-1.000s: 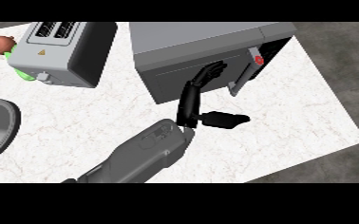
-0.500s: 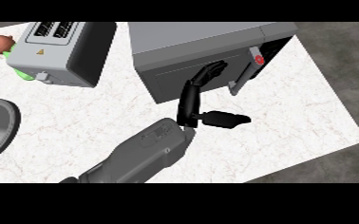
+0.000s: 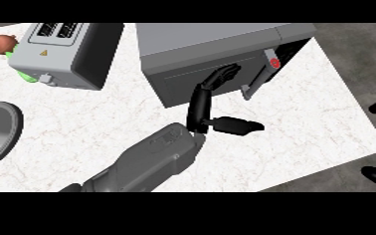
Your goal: Pick up the milk, place it into the microwave and close the microwave
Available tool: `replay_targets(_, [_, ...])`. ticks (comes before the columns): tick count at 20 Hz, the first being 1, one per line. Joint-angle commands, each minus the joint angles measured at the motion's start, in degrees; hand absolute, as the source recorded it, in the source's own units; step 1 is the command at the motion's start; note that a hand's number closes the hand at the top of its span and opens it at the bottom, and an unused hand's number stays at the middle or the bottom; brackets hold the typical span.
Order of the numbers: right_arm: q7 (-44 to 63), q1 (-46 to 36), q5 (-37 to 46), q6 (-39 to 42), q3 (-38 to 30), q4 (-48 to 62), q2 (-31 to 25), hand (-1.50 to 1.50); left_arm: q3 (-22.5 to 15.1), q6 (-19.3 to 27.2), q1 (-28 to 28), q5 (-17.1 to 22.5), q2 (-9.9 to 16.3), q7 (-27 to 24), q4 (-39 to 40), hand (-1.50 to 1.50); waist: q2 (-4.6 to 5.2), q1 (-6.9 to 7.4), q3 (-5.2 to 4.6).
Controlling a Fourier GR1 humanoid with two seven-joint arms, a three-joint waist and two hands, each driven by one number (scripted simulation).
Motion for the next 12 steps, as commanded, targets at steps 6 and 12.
replay_targets(6, [2.57,-2.98,-7.54,3.53,-0.31,5.43,-1.49,-1.50,3.83,0.59,-3.61,3.46,0.01,-1.11,5.09,-1.50,0.49,-1.12,-0.16])
replay_targets(12, [3.75,-5.03,-10.34,4.65,-1.03,8.84,-2.76,-1.50,3.54,0.61,-3.86,4.67,0.01,-2.53,6.20,-1.50,0.40,-1.20,-0.12])
